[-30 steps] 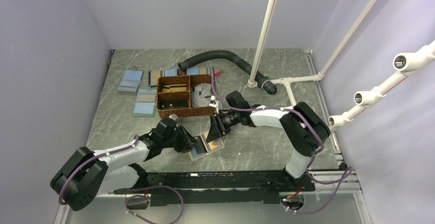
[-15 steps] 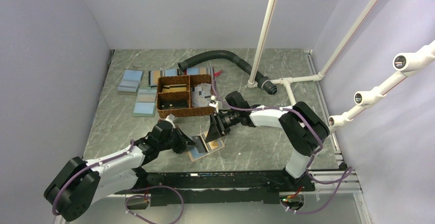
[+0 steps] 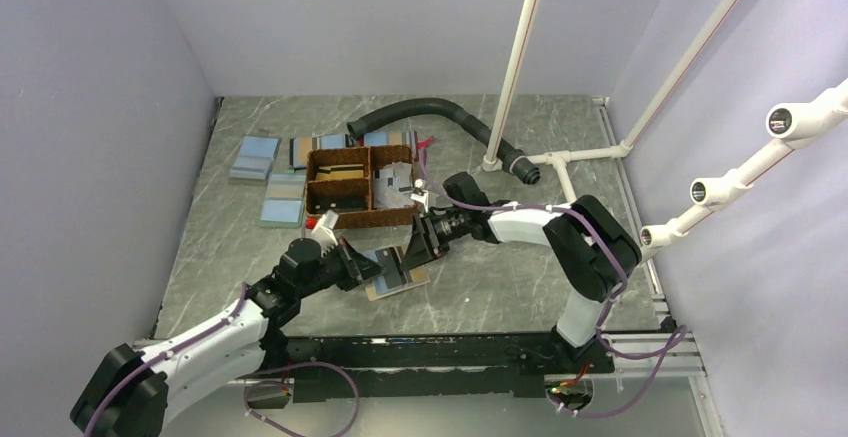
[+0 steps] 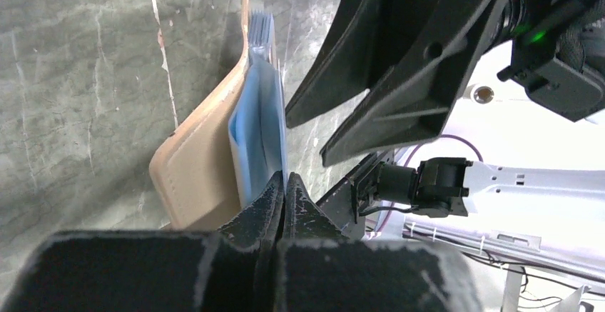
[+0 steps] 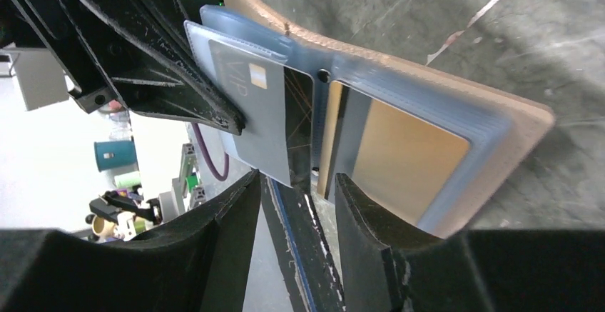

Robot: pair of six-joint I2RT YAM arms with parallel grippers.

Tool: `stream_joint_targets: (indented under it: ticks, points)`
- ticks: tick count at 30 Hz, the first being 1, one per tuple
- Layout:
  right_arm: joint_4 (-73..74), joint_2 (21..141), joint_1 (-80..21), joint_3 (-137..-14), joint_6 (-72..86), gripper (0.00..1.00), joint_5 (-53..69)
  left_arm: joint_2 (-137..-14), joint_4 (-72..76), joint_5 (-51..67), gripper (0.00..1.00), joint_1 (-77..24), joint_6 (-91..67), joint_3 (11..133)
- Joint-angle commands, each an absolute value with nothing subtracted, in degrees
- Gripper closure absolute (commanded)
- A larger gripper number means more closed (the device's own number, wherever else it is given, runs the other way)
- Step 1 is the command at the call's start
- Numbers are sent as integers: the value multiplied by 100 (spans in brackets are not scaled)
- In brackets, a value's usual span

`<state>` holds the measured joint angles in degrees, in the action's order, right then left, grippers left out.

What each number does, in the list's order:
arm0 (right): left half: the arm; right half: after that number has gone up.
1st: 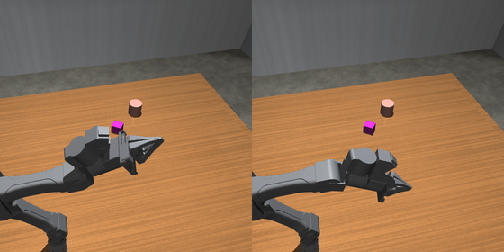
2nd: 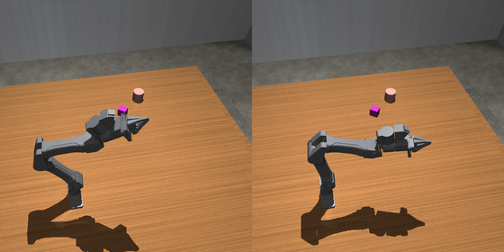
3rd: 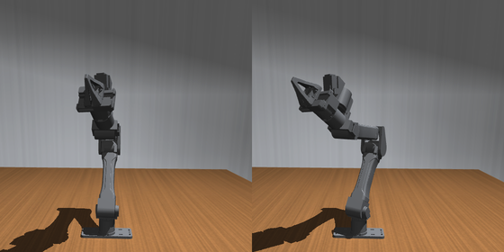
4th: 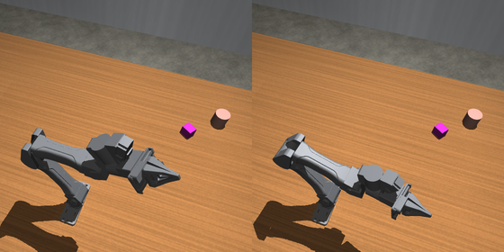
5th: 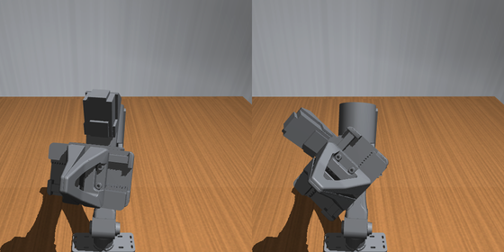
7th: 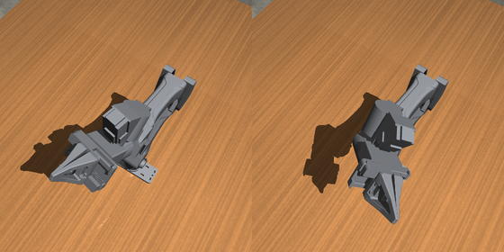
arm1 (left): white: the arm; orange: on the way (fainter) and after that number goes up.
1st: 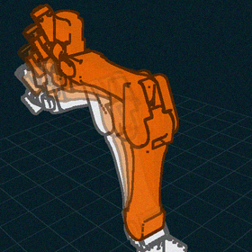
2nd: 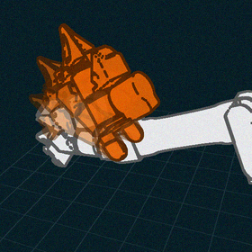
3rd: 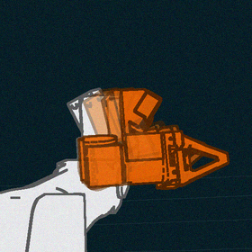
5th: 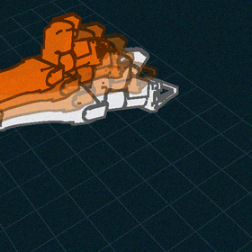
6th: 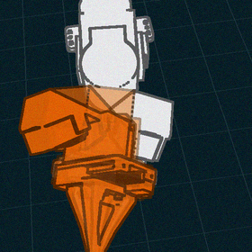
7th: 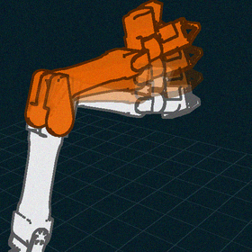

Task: Take the credit cards out of the card holder
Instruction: Remove the credit card from the card holder.

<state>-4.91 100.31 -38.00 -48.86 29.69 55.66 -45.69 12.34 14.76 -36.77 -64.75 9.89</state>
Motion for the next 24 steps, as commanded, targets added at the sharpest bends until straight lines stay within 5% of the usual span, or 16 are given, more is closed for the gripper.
stream_joint_targets:
  ticks: [1,20,24]
  points:
    - [-767,9970,-3645,-5050,3078,55,5739,-4398,1911,1607,100,-3664,-6264,881]
    - [-1616,9843,-3624,-4868,3762,55,6388,-4592,3289,1664,100,-3659,-6604,662]
    - [-2212,9823,-3625,-4781,4239,63,6689,-4434,3424,1581,100,-3658,-6713,513]
